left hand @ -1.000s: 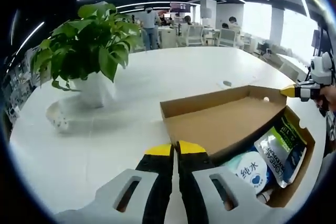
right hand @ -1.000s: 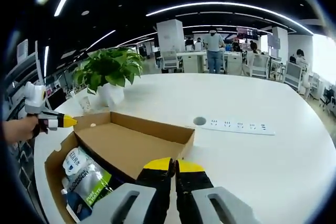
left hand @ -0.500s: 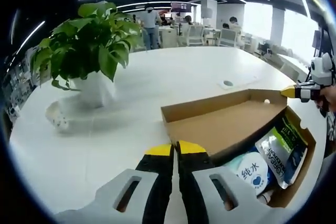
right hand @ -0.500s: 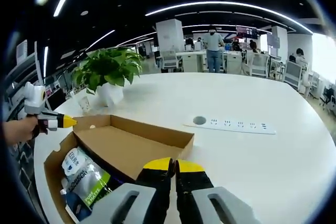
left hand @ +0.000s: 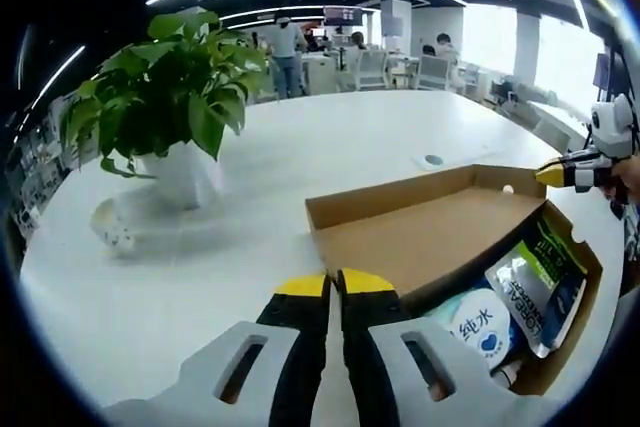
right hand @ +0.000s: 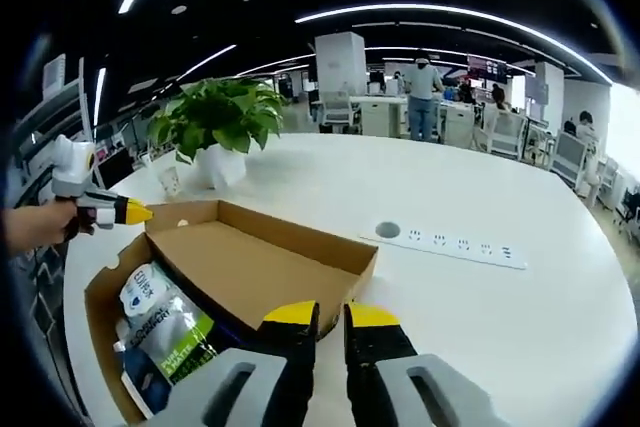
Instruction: Operate the shoe box by opening the lid, removing the specified soft item, and placing it in the target area until the item is outside and the box remains undamaged.
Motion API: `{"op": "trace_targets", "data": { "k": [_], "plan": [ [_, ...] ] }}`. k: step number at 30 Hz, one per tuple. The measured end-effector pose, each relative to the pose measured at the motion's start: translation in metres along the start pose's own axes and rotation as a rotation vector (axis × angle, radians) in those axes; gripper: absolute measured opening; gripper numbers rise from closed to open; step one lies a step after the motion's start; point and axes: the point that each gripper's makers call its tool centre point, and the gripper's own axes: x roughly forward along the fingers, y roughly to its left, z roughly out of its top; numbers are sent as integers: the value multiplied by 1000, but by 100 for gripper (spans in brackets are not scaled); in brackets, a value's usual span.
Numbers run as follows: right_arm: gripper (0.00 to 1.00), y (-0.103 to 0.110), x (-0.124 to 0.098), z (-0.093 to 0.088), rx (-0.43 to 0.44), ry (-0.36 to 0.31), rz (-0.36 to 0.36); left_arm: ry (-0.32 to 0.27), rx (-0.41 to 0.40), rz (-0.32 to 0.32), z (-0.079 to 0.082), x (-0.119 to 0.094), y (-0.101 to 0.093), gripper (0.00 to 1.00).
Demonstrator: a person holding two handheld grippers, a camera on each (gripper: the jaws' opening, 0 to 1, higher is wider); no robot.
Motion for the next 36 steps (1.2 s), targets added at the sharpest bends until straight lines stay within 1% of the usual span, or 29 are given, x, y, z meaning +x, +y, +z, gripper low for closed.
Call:
{"op": "trace_targets", "data": {
  "k": [3,6,8,9,11,14,20,23,28,31,33,36],
  "plan": [
    [15,4,-4,2,-23,-2,13,-14,9,-3,5,-5,-2,5],
    [23,9,-9,6,-19,-10,33,-28,17,-9,9,-11,-4,9],
    [26,8,-13,8,-20,-16,38,-44,18,-20,11,-16,-5,10],
    [26,9,-16,9,-11,-17,45,-43,17,-22,11,-17,-5,12],
    [30,10,-19,11,-14,-23,47,-48,33,-30,11,-22,-7,12],
    [36,13,-27,14,-24,-32,57,-65,58,-41,16,-31,-14,13],
    [40,21,-41,16,-64,-46,75,-81,92,-62,22,-47,-27,17],
    [44,24,-48,16,-66,-57,83,-78,102,-72,23,-53,-36,18],
    [46,25,-57,11,-88,-60,91,-80,112,-92,24,-62,-48,19],
    [50,28,-64,9,-102,-77,105,-76,113,-111,22,-67,-57,21],
    [52,29,-67,5,-125,-73,113,-69,120,-123,19,-69,-63,22],
    [54,34,-74,0,-137,-78,133,-58,103,-147,13,-74,-72,22]
  ]
}}
